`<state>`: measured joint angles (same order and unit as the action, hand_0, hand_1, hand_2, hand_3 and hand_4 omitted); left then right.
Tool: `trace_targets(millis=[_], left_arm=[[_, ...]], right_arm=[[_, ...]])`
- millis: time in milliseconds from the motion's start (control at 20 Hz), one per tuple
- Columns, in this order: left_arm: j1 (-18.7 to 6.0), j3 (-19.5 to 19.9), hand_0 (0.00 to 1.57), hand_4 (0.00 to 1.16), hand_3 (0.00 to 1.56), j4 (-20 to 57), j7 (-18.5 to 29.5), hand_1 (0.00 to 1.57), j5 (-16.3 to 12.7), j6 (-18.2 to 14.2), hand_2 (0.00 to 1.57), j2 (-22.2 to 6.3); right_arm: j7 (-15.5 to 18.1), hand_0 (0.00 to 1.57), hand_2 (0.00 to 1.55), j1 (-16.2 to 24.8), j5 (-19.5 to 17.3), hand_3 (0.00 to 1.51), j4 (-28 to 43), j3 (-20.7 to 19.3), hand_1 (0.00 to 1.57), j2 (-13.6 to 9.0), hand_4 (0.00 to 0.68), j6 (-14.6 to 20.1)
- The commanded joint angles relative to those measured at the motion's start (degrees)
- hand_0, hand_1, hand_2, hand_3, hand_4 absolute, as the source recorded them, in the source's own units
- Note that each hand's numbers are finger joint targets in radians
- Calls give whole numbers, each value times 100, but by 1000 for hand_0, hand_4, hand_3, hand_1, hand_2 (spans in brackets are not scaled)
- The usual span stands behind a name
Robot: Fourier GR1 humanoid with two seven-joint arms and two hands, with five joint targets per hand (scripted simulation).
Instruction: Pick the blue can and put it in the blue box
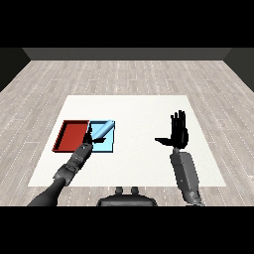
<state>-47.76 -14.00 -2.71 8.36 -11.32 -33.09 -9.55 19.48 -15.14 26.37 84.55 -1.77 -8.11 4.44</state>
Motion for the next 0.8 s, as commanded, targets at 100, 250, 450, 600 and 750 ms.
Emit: trace_targets(millis=[100, 250, 450, 600, 750], left_arm=[[172, 433, 0, 0, 0, -423, 909, 0, -310, -663, 0, -135], [33, 665, 0, 0, 0, -973, 1627, 0, -484, -834, 0, -60], [90, 924, 0, 0, 0, -1769, 2566, 0, -775, 36, 0, 378], [336, 881, 0, 0, 0, -2560, 3231, 0, -861, 986, 0, 205], [938, 743, 0, 0, 0, -3297, 3580, 0, -916, 1428, 0, 275]], right_arm=[[82, 0, 0, -369, -67, 0, -249, 51, 0, 185, 0, 63], [150, 0, 0, 79, 72, 0, 48, 36, 0, 138, 0, -180], [-260, 0, 0, -5, 113, 0, 211, -29, 0, -74, 0, -92], [-212, 0, 0, 111, -13, 0, 292, 101, 0, -135, 0, -207], [-241, 0, 0, 431, -21, 0, 224, 27, 0, -361, 0, -407]])
